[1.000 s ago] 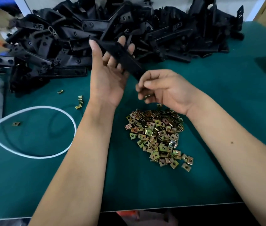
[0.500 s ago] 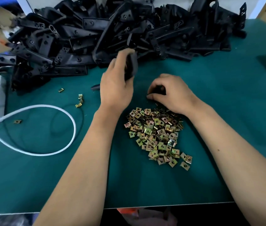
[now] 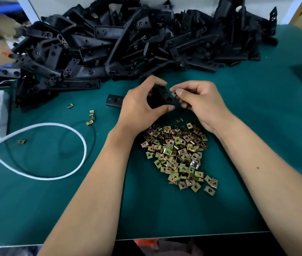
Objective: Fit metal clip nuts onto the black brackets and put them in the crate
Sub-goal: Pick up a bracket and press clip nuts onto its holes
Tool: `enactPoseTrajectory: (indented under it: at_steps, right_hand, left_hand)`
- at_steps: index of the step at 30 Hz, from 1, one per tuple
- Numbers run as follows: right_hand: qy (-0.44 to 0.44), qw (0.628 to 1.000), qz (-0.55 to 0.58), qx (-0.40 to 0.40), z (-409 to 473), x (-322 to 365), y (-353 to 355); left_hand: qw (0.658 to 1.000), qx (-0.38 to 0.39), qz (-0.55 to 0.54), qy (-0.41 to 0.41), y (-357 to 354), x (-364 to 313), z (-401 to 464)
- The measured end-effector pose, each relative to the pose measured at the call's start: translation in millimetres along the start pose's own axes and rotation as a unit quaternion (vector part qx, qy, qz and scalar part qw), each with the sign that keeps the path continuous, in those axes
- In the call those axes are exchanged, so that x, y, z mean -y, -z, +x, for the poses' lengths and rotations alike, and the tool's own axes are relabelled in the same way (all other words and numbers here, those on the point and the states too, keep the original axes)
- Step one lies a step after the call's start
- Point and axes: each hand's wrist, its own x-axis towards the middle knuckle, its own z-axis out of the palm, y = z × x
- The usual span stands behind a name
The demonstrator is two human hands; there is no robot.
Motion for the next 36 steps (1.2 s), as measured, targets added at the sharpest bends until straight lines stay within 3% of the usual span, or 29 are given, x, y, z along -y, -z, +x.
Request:
enactPoseTrajectory:
  at_steps: [6,16,27,36]
  right_hand:
    - [0.002,0.998,0.035,-0.050,1.3,0.2,0.2]
    - [0.011,0.998,0.019,-0.058,0.2,1.2,-1.3]
    - [0.003,0.999,0.000,-0.046,0.9,2.8,5.4]
    - [-0.049,0.996,0.076,-0.011,-1.7,5.1,5.5]
  left_hand:
    - [1.000,-0.001,-0.010,-0.016,-3.5,0.3,1.0]
    - [1.000,-0.006,-0.006,-0.019,-6.3,2.4,1.5]
    - [1.000,-0.009,0.004,-0.015,-8.2,-4.8,3.0]
    - [1.000,-0.005,-0.020,-0.010,-8.6,-4.1,2.0]
